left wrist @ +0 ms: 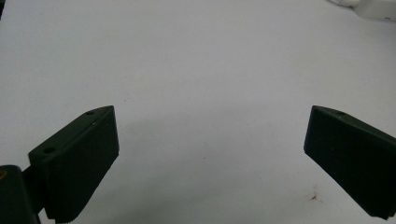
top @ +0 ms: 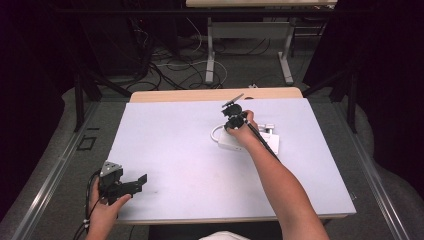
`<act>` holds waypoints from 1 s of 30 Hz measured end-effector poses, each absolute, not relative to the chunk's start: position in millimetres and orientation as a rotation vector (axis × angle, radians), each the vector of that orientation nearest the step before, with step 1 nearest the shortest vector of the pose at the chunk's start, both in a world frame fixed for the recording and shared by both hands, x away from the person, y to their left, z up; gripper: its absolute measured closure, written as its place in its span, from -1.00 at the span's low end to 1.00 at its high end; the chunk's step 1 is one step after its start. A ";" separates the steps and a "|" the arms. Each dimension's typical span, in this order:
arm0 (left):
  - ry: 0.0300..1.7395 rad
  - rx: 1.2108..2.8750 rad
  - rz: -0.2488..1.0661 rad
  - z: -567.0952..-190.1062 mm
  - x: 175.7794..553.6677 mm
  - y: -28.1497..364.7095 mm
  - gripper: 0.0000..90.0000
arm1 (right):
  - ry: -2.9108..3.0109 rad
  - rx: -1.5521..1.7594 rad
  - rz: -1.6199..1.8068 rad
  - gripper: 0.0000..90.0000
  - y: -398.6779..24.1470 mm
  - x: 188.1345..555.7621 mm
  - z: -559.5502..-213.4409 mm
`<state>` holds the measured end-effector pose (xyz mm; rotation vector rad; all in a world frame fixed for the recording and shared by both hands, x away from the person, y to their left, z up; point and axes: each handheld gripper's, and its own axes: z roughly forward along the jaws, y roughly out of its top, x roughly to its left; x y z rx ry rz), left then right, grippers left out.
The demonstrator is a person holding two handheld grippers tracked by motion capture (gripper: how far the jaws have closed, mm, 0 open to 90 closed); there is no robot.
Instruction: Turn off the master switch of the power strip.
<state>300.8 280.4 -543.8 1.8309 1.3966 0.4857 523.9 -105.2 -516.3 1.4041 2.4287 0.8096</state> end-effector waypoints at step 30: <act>1.395 1.835 0.489 -543.7 300.8 280.0 -0.93 | 2.377 1.392 0.850 0.80 -108.2 517.0 -512.5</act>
